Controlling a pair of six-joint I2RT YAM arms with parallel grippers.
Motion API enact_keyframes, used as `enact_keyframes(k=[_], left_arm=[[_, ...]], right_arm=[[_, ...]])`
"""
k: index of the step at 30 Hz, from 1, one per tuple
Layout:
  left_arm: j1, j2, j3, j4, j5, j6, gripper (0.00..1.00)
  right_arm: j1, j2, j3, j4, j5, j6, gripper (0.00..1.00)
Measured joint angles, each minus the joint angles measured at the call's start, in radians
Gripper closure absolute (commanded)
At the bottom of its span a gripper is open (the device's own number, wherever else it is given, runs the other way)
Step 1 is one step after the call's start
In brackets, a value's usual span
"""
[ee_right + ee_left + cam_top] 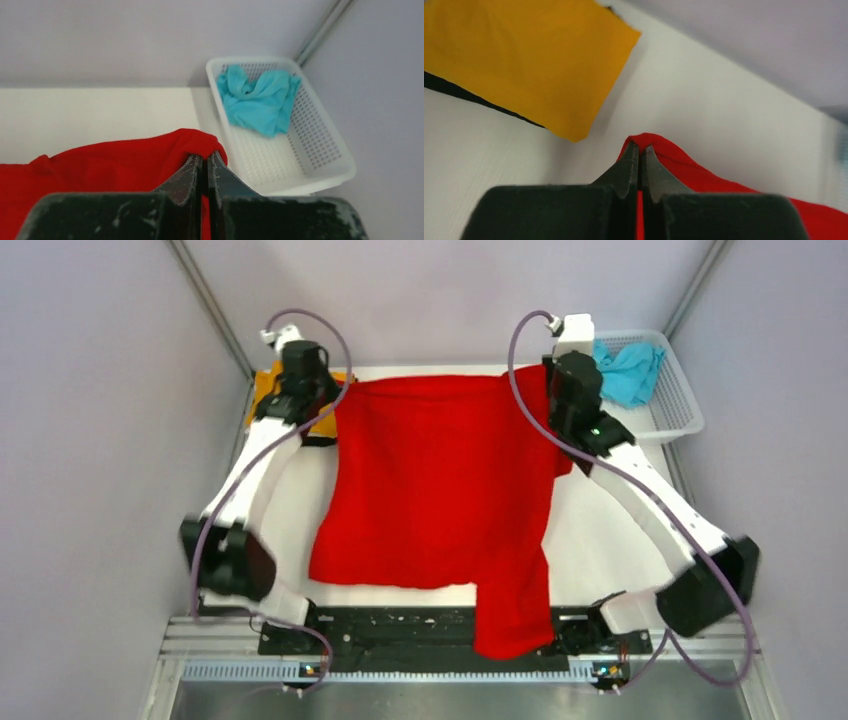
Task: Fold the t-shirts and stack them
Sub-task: Flatten out the tshirt
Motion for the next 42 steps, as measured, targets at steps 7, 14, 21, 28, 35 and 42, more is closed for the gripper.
enact_keyframes(k=[7, 14, 21, 28, 35, 42], left_arm=[[0.005, 0.806, 0.515, -0.107, -0.121, 0.024, 0.01], [0.006, 0.922, 0.615, -0.134, -0.062, 0.039, 0.01], [-0.04, 0.494, 0.174, -0.024, 0.05, 0.037, 0.01], [-0.153, 0.378, -0.017, 0.019, 0.111, 0.014, 0.01], [-0.2, 0.395, -0.185, 0.003, 0.152, -0.016, 0.01], [-0.211, 0.402, -0.333, 0.041, 0.169, -0.044, 0.01]], right_arm=[[-0.23, 0.527, 0.127, 0.062, -0.423, 0.231, 0.38], [-0.334, 0.886, 0.459, -0.101, -0.627, 0.364, 0.01], [-0.324, 0.614, 0.1, -0.019, -0.798, 0.486, 0.01], [-0.32, 0.61, 0.017, 0.082, -0.946, 0.603, 0.01], [-0.319, 0.727, 0.013, 0.134, -0.971, 0.656, 0.01], [-0.319, 0.903, 0.211, 0.167, -0.998, 0.671, 0.01]])
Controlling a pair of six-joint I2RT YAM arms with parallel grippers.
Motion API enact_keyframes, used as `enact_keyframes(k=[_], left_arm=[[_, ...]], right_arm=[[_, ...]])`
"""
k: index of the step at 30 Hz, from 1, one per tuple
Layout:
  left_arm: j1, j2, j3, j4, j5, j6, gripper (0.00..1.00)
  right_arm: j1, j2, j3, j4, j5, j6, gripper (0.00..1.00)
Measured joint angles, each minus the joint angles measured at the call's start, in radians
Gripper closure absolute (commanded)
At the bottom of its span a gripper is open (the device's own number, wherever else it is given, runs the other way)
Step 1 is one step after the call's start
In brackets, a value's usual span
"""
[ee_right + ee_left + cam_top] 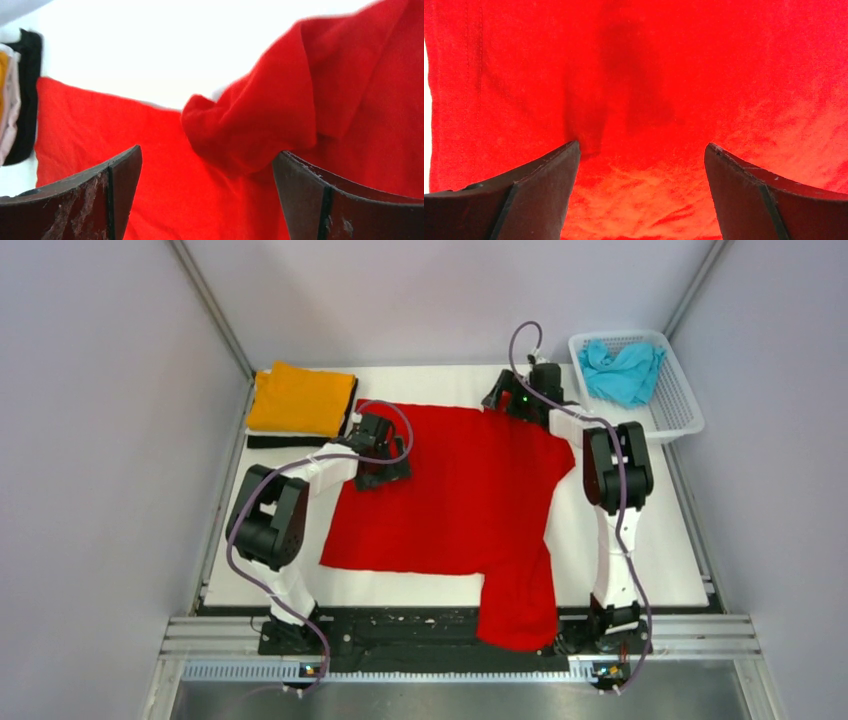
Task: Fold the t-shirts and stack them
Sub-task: Flatten out the tshirt
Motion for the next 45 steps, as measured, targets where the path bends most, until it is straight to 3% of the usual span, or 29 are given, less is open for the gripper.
enact_keyframes(k=[7, 13, 16, 18, 21, 28, 30, 35, 41, 45], left_arm=[[0.0, -0.01, -0.024, 0.047, -0.002, -0.005, 0.01], [0.0, -0.022, -0.037, 0.055, -0.011, -0.012, 0.01], [0.0, -0.036, -0.052, 0.052, -0.021, -0.012, 0.01], [0.0, -0.049, -0.063, 0.042, -0.026, -0.012, 0.01], [0.0, -0.066, -0.071, 0.018, -0.028, -0.012, 0.01], [0.0, -0.159, -0.084, 0.006, -0.025, -0.011, 0.01], [0.0, -0.196, -0.095, 0.009, -0.022, -0.011, 0.01], [-0.001, -0.242, -0.156, 0.041, -0.002, -0.012, 0.01], [-0.001, -0.241, -0.201, 0.049, 0.019, -0.016, 0.01], [-0.001, -0.241, -0.202, 0.063, 0.017, -0.016, 0.01]], right_arm=[[0.004, 0.159, 0.248, 0.069, 0.006, 0.0, 0.01], [0.016, 0.43, 0.756, 0.025, 0.058, -0.03, 0.01], [0.017, 0.452, 0.845, -0.067, 0.069, -0.073, 0.01], [0.016, 0.384, 0.746, -0.102, 0.08, -0.098, 0.01], [0.016, 0.194, 0.458, -0.154, 0.103, -0.124, 0.01], [0.021, -0.493, -0.313, -0.261, 0.232, -0.067, 0.02], [0.021, -0.693, -0.465, -0.303, 0.272, -0.039, 0.04], [0.041, -1.071, -0.715, -0.514, 0.369, 0.016, 0.08], [0.075, -1.283, -0.888, -0.743, 0.41, 0.117, 0.29], [0.108, -1.35, -0.985, -0.811, 0.402, 0.2, 0.37]])
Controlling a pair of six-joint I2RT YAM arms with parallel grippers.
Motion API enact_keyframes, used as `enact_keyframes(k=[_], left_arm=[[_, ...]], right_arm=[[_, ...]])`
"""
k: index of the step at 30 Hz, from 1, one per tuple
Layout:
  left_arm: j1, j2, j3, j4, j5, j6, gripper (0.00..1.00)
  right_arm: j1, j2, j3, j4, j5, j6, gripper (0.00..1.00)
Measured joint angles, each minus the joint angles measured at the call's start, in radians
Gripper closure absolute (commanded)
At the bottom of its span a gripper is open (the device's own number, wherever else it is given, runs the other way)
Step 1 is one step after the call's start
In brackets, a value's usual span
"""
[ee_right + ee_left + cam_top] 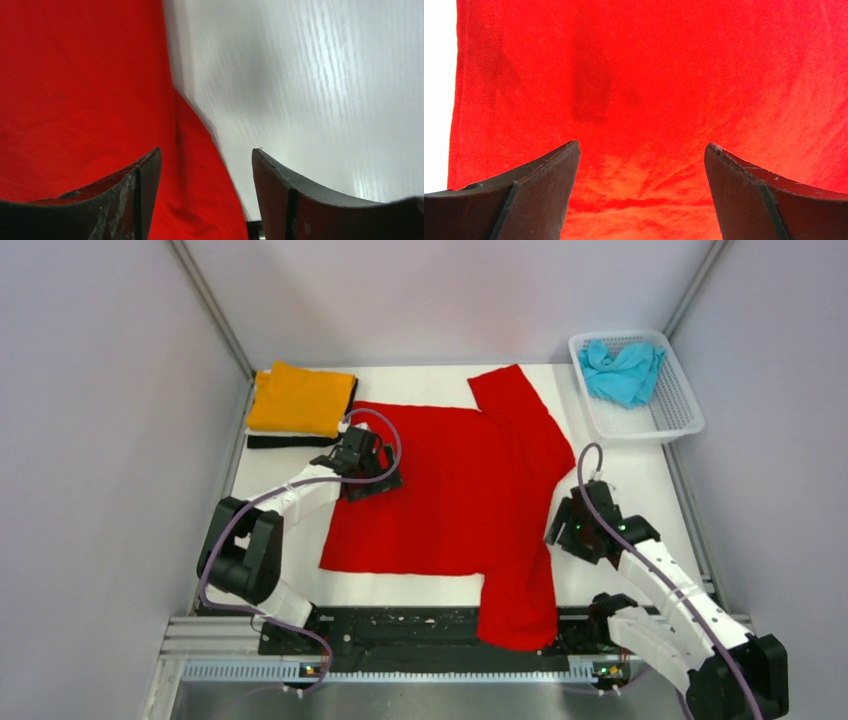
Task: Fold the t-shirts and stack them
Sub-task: Flatten out the tshirt
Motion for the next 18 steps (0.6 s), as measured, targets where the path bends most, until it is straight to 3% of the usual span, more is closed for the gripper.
enact_keyframes(k=[6, 11, 18], left_arm=[[0.0, 0.0, 0.0, 0.013, -0.011, 0.0, 0.01], [0.0, 0.017, -0.001, 0.014, -0.025, 0.0, 0.01], [0.0, 0.044, -0.004, 0.014, -0.049, 0.0, 0.01]], right_arm=[[0.116, 0.058, -0.087, 0.008, -0.023, 0.072, 0.43], [0.13, 0.129, -0.117, 0.072, 0.0, 0.098, 0.57], [0.131, 0.164, -0.126, 0.177, 0.029, 0.114, 0.64]])
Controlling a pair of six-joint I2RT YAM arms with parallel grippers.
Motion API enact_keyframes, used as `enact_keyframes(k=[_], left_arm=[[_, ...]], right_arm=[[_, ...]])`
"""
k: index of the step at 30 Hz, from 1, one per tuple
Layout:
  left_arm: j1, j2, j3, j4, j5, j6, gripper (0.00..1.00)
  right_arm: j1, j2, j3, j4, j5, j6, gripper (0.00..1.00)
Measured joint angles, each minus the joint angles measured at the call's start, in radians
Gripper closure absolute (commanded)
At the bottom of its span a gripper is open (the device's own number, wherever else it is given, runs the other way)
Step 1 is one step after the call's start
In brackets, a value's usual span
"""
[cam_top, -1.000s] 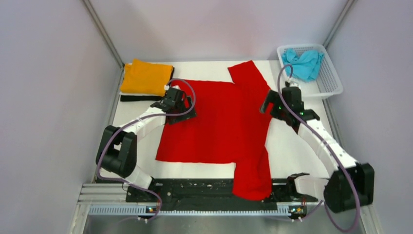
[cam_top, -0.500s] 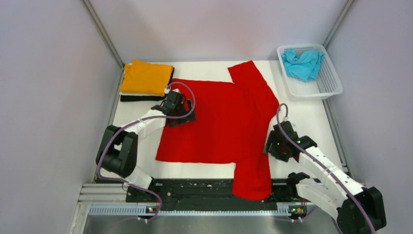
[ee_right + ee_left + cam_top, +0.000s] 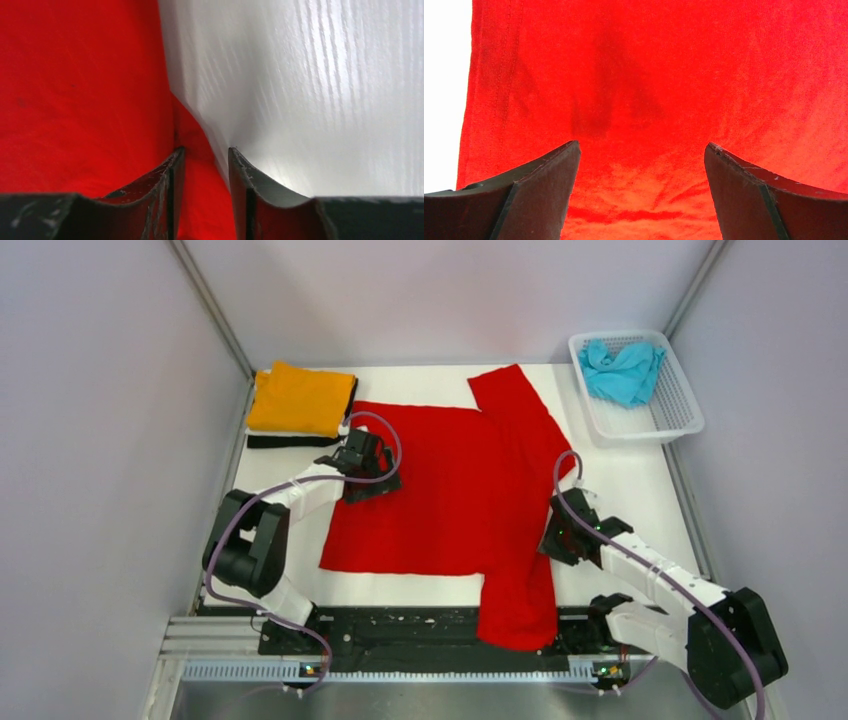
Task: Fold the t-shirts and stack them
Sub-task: Flatten out the tshirt
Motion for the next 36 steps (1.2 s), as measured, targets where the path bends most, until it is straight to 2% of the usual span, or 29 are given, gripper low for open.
enact_keyframes(k=[2, 4, 5, 6, 11, 21, 29, 30, 33, 34, 35, 36], left_arm=[[0.0, 0.003, 0.0, 0.0, -0.003, 0.0, 0.01], [0.0, 0.005, 0.0, 0.0, -0.006, -0.002, 0.01], [0.0, 0.005, 0.0, 0.0, -0.008, -0.002, 0.01], [0.0, 0.005, 0.0, 0.001, -0.011, -0.003, 0.01], [0.0, 0.005, 0.0, 0.0, -0.013, -0.003, 0.01], [0.0, 0.005, 0.0, -0.014, -0.064, -0.022, 0.01], [0.0, 0.005, 0.0, -0.07, -0.113, -0.034, 0.01], [0.0, 0.005, 0.0, -0.079, -0.122, -0.034, 0.01], [0.0, 0.005, 0.0, -0.101, -0.143, -0.037, 0.01], [0.0, 0.005, 0.0, -0.106, -0.143, -0.037, 0.01], [0.0, 0.005, 0.0, -0.106, -0.143, -0.037, 0.01], [0.0, 0.005, 0.001, -0.107, -0.143, -0.037, 0.01]], right_arm=[[0.0, 0.002, -0.006, 0.035, -0.011, 0.0, 0.7], [0.005, 0.005, -0.013, 0.069, -0.028, 0.002, 0.81], [0.007, 0.005, -0.015, 0.077, -0.034, 0.0, 0.96], [0.011, 0.005, -0.02, 0.084, -0.043, 0.002, 1.0], [0.017, 0.003, -0.008, 0.029, -0.027, 0.005, 1.0], [0.097, -0.087, 0.252, -0.505, 0.133, 0.14, 1.0], [0.176, -0.03, 0.297, -0.741, 0.146, 0.245, 1.0], [0.188, -0.019, 0.305, -0.768, 0.155, 0.261, 0.88], [0.212, -0.017, 0.337, -0.831, 0.178, 0.306, 0.4], [0.215, -0.019, 0.347, -0.841, 0.185, 0.315, 0.11], [0.217, -0.02, 0.357, -0.848, 0.195, 0.317, 0.03], [0.219, -0.02, 0.369, -0.851, 0.209, 0.32, 0.01]])
